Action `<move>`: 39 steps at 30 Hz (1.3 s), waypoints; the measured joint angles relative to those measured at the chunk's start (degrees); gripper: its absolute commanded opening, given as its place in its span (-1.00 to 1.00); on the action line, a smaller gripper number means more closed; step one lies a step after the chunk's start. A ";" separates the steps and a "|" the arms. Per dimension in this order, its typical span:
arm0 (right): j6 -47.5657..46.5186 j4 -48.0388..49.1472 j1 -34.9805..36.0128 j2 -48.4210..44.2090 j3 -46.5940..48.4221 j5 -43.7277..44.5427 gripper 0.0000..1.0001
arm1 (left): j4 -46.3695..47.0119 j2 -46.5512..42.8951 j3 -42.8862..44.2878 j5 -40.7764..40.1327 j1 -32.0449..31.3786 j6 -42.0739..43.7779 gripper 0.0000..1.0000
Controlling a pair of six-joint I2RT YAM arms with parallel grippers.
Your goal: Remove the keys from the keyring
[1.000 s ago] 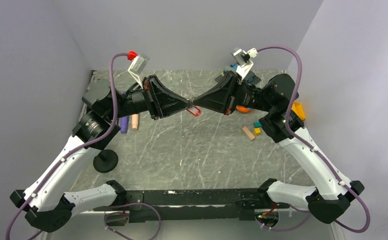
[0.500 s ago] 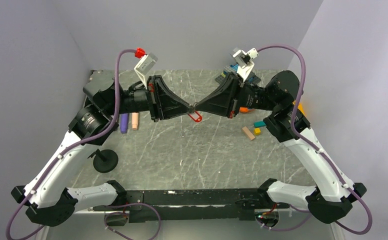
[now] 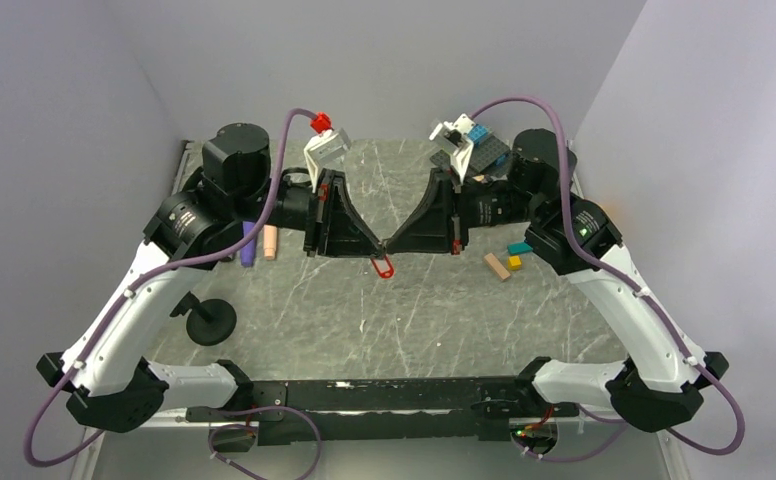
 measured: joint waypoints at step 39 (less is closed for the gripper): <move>-2.32 -3.52 6.21 -3.13 -3.56 9.22 -1.00 | 5.60 -12.26 -3.39 -14.38 3.85 -1.16 0.76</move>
